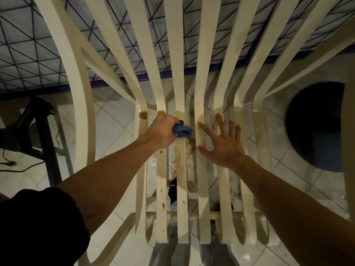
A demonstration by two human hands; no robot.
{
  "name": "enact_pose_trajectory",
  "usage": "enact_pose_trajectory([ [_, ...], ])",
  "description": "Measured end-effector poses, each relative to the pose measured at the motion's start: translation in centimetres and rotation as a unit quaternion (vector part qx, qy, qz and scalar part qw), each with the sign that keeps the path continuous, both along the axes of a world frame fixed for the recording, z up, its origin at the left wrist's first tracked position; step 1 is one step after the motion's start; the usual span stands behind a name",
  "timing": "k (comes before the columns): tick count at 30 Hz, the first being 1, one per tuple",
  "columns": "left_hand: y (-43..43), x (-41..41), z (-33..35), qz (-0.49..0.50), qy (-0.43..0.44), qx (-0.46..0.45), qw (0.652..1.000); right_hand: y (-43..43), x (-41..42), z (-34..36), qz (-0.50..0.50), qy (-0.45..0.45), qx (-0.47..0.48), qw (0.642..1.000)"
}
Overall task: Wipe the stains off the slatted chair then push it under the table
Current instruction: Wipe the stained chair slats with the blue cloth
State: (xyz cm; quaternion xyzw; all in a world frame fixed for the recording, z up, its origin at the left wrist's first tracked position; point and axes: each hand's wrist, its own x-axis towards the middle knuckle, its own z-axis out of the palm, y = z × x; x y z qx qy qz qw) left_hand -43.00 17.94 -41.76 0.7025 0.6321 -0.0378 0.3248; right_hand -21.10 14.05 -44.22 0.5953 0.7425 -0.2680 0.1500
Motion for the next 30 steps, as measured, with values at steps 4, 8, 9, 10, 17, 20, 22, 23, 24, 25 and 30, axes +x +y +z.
enact_pose_trajectory([
  [4, -1.7, 0.1, 0.0, 0.006, -0.002, -0.012, 1.0, 0.1, 0.1, 0.1, 0.006, 0.006, -0.003, 1.0],
  [8, -2.8, -0.3, -0.2, -0.028, -0.001, -0.047, 0.999, 0.0, 0.1, 0.1, 0.005, 0.002, -0.002, 1.0],
  [9, -2.5, -0.4, -0.3, -0.029, -0.002, -0.046, 0.998, 0.0, 0.0, 0.1, 0.005, 0.0, -0.002, 1.0],
  [10, -2.0, -0.3, -0.3, -0.031, 0.0, -0.044, 0.999, 0.0, 0.0, 0.1, 0.005, -0.002, -0.003, 1.0],
  [17, 3.0, 1.0, 0.4, -0.008, -0.003, 0.054, 0.999, 0.0, 0.0, 0.1, 0.0, 0.012, -0.003, 1.0],
  [20, 3.7, 1.1, 0.1, -0.009, 0.003, 0.062, 0.998, 0.2, 0.1, 0.1, 0.002, 0.006, -0.007, 1.0],
  [22, 3.1, 1.0, 0.2, -0.005, 0.008, 0.046, 0.999, 0.2, 0.1, 0.1, 0.003, 0.009, -0.011, 1.0],
  [23, 2.7, 0.8, 0.3, -0.008, 0.007, 0.04, 0.999, 0.2, 0.1, 0.1, 0.003, 0.011, -0.012, 1.0],
  [24, 2.0, 0.8, 0.5, -0.013, 0.001, 0.028, 1.0, 0.2, 0.1, 0.1, 0.003, 0.01, -0.012, 1.0],
  [25, 1.4, 0.6, 0.3, -0.018, -0.014, 0.019, 1.0, 0.2, 0.1, 0.1, 0.004, 0.007, -0.01, 1.0],
  [30, -2.1, 0.2, 0.4, -0.049, -0.018, -0.042, 0.998, 0.2, 0.0, 0.2, 0.002, 0.003, -0.011, 1.0],
])
